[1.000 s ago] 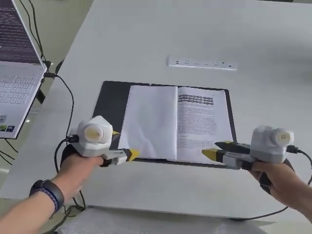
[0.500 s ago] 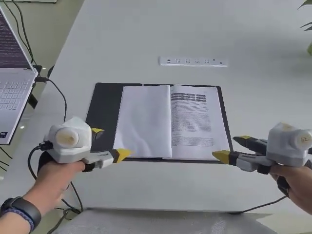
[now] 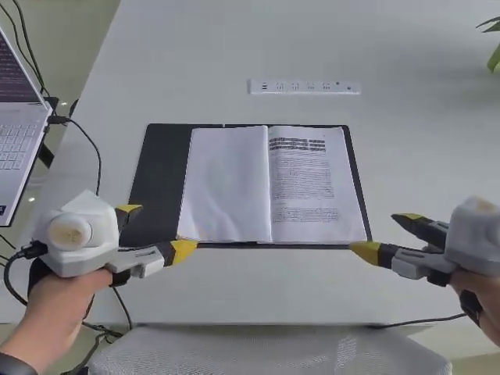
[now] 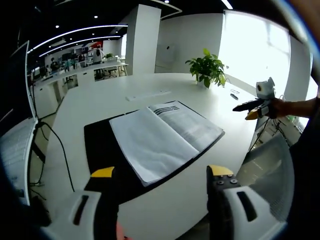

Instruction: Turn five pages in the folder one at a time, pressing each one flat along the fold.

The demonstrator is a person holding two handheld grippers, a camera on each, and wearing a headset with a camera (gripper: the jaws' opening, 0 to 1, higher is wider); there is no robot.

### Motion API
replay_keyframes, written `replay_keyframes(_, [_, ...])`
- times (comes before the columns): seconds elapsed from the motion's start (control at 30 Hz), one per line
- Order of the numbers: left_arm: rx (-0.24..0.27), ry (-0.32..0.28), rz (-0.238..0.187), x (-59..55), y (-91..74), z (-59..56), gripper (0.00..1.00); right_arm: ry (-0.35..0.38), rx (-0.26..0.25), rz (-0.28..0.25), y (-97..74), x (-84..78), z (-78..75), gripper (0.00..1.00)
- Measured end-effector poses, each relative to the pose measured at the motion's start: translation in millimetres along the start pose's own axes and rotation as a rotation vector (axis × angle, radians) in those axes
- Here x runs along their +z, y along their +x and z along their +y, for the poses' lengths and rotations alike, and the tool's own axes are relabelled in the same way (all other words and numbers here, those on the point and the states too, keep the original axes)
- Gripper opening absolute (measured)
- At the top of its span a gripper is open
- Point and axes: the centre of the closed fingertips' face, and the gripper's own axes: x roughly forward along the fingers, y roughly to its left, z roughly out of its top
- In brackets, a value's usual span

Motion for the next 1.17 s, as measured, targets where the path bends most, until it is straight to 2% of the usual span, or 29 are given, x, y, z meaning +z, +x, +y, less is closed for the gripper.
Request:
replay_keyframes(0.13, [0.004, -0.020, -0.014, 1.2, -4.7, -2.5, 0.74, -0.001, -0.005, 0.000, -1.5, -2.1, 2.8, 0.73])
replay_keyframes(0.33, [0.001, -0.020, -0.020, 2.6, -4.7, -5.4, 0.75, -0.011, -0.009, 0.020, 0.5, -7.3, 1.1, 0.74])
replay_keyframes(0.63, [-0.005, -0.017, -0.025, 3.9, -4.6, -10.0, 0.76, -0.010, -0.005, 0.014, 0.4, -6.6, 6.0, 0.74])
replay_keyframes(1.17, [-0.003, -0.015, -0.028, 5.8, -7.3, -10.2, 0.76, -0.002, -0.005, 0.005, -1.1, -7.2, 6.4, 0.73])
